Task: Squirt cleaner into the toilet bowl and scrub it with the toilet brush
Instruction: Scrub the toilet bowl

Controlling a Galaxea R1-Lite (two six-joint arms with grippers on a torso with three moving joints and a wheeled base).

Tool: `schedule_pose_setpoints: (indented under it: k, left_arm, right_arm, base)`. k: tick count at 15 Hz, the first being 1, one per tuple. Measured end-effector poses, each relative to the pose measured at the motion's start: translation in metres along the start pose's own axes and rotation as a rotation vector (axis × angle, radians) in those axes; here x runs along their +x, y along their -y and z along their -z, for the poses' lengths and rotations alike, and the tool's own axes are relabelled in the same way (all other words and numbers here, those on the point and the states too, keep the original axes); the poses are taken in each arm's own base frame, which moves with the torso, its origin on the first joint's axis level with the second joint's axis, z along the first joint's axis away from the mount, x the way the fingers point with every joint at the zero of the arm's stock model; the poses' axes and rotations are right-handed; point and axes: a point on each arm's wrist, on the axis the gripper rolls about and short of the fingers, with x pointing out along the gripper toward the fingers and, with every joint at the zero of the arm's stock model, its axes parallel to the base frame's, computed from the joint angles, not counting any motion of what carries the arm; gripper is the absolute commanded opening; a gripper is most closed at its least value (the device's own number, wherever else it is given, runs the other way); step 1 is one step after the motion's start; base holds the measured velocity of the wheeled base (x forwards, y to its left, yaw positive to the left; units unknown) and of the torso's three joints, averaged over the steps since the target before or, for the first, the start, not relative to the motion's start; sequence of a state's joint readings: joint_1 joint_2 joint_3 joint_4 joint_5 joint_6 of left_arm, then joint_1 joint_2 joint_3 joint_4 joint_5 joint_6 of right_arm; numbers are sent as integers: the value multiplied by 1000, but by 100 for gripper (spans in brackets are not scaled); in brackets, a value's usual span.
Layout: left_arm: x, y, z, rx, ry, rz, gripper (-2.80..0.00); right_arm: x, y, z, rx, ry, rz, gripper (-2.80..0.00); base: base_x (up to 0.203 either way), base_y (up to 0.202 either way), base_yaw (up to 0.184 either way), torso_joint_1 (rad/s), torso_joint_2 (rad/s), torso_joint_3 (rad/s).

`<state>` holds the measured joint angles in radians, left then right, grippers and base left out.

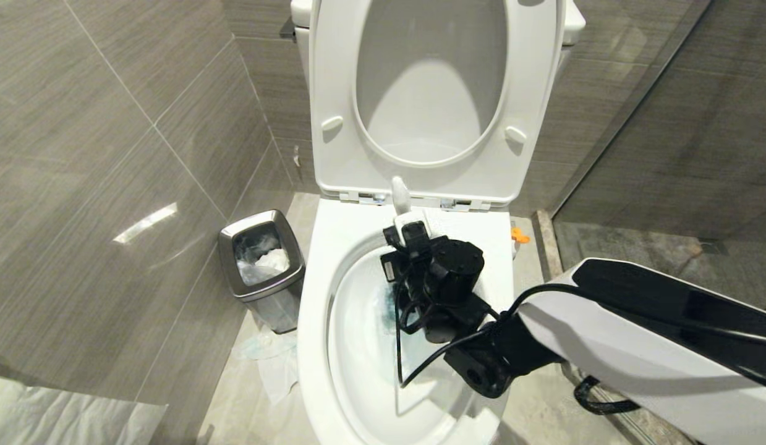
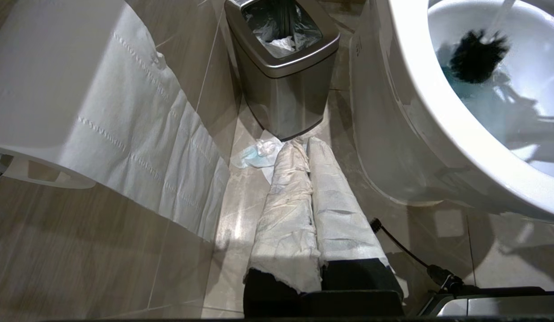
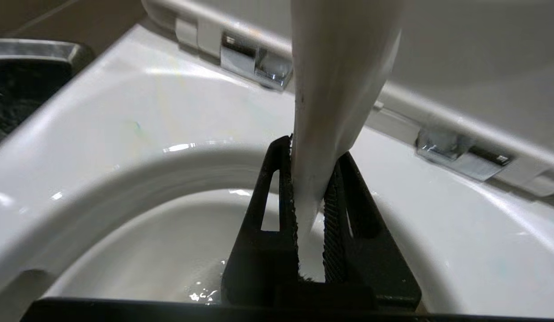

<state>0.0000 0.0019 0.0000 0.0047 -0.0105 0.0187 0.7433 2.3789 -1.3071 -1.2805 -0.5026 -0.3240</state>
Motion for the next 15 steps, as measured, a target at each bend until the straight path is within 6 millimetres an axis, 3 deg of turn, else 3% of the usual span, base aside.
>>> schedule_pose_setpoints:
  k: [8,11,15]
  left_arm:
    - [0,0,0,0,0,0,-280]
    - [0,0,0,-1,0,0,-280]
    - [0,0,0,0,0,0,-280]
  right_arm:
    - [-64,49,-168,71,98,-59,-280]
    - [-75,60,-192,98,134,-58,-280]
    - [-77,57,-194,105,137,-65,-280]
  base:
    - [0,0,0,0,0,0]
    - [0,0,0,0,0,0]
    - [0,0,0,0,0,0]
